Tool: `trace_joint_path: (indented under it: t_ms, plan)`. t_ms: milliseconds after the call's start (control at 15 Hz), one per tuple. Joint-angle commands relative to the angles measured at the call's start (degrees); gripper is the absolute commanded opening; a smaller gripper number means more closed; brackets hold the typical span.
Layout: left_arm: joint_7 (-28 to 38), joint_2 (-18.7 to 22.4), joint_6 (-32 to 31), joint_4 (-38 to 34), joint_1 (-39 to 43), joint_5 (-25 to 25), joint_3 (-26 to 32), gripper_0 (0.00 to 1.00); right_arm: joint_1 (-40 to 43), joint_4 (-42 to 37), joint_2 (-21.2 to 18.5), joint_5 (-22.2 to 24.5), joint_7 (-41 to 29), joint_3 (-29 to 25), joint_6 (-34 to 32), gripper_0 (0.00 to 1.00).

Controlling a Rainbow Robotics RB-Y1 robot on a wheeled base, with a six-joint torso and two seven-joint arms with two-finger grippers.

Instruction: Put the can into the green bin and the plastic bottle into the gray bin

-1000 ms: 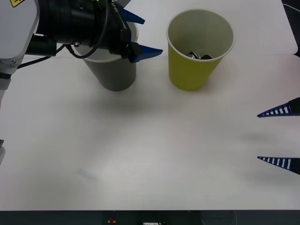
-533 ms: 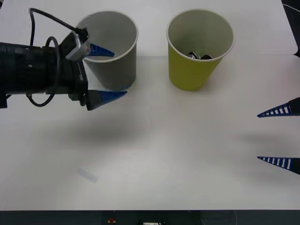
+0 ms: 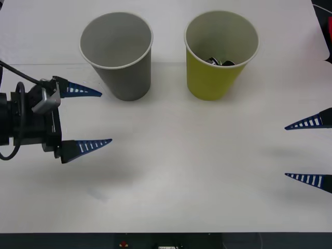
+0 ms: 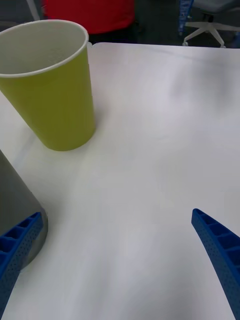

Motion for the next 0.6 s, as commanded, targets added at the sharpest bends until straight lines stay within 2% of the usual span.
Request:
trace_joint_path:
  t_ms: [67, 267, 600]
  plan:
    - [-4.4, 2.7, 0.0, -0.3, 5.5, 4.3, 2.2, 1.00, 0.0, 0.0, 0.0, 0.0, 0.0, 0.0, 0.0, 1.00]
    - [-7.0, 5.6, -0.2, -0.4, 10.7, 7.9, 4.4, 1.00, 0.0, 0.0, 0.0, 0.0, 0.0, 0.0, 0.0, 1.00]
    - [-11.6, 7.1, -0.2, -0.5, 18.0, 10.4, 9.4, 1.00, 0.0, 0.0, 0.0, 0.0, 0.0, 0.0, 0.0, 1.00]
